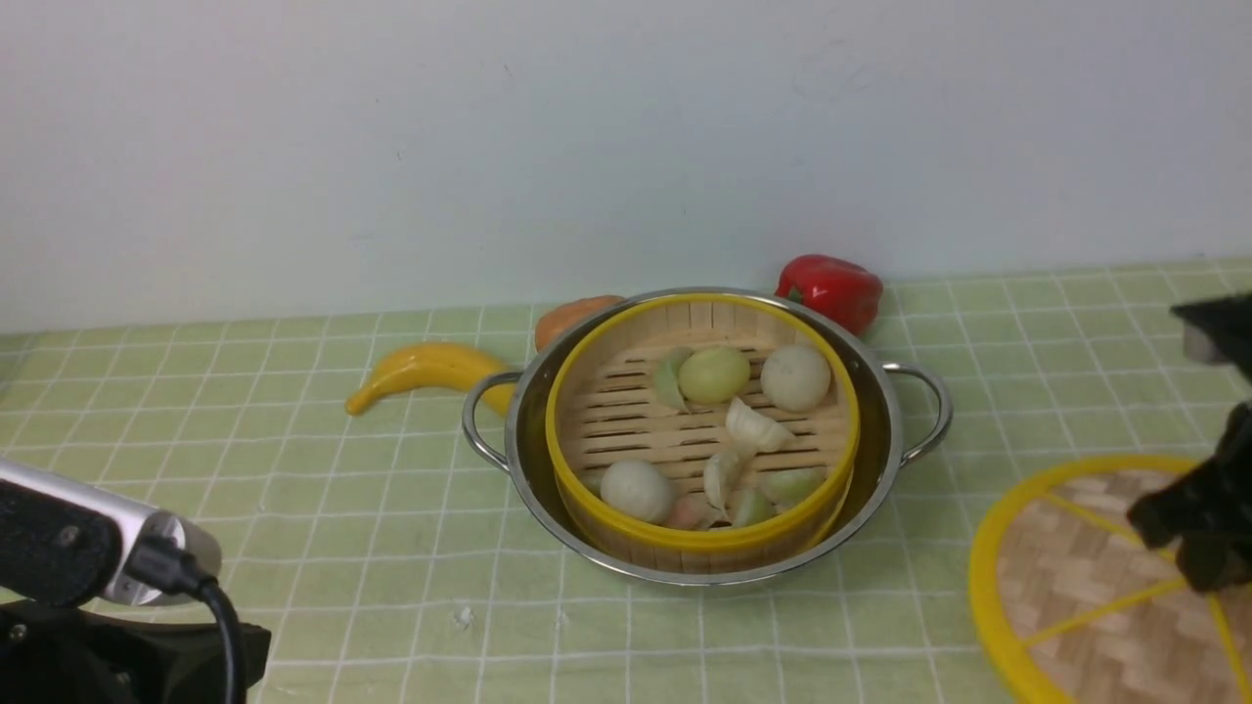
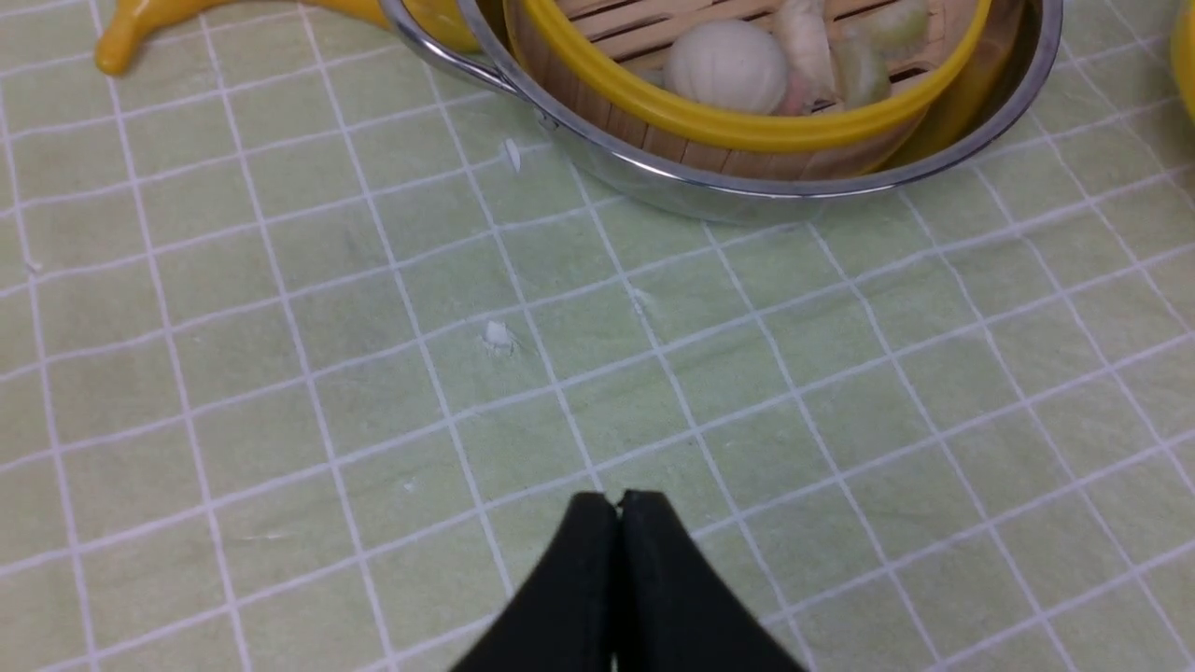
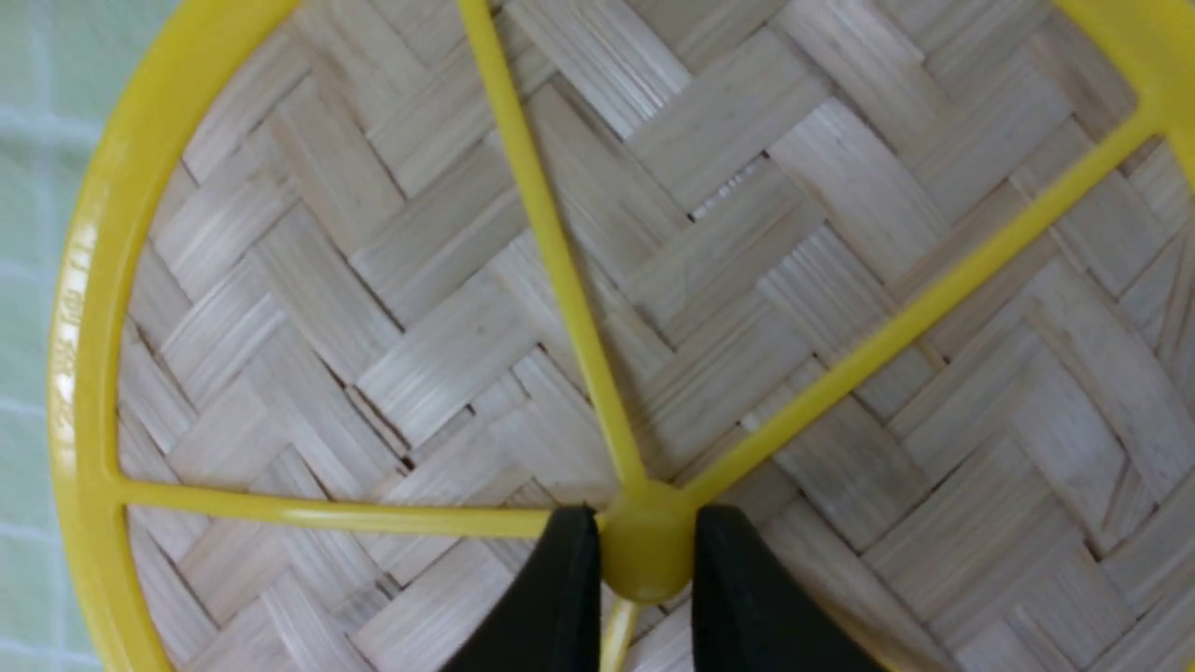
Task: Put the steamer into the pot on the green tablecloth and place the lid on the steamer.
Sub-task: 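Move the gripper down to the bamboo steamer lid and grasp its center knob, then place the bamboo steamer lid onto the steamer basket in the pot with the right gripper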
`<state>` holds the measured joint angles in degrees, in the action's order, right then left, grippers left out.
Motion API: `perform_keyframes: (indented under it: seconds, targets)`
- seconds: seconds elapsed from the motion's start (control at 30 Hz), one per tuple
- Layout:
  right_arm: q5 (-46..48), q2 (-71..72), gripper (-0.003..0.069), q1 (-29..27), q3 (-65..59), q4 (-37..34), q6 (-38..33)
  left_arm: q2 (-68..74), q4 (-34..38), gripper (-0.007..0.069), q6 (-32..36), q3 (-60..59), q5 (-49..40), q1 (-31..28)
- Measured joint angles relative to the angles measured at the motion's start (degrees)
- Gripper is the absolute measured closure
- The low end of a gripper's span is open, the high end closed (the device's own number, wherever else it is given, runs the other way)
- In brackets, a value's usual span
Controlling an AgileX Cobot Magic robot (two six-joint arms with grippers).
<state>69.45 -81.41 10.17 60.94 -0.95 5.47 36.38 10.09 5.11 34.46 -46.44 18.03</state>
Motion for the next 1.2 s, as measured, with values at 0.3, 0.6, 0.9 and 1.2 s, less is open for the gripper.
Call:
perform_keyframes:
  seconds: [0.3, 0.6, 0.9, 1.2]
  targets:
    - [1.1, -6.2, 0.0522, 3.9, 25.9, -5.2, 0.0, 0.0, -0.2, 0.0626, 0.0, 0.0, 0.0, 0.0]
    - [1.0, -29.9, 0.0522, 17.0, 49.9, -3.3, 3.7, 0.0, -0.2, 0.0623, 0.0, 0.0, 0.0, 0.0]
    - [1.2, -40.3, 0.0522, 22.5, 55.1, -3.3, 5.2, 0.0, -0.3, 0.0623, 0.0, 0.0, -0.2, 0.0]
    - [1.2, -43.2, 0.0522, 23.0, 55.2, -1.7, 5.6, 0.0, -0.3, 0.0613, 1.5, 0.0, -0.2, 0.0]
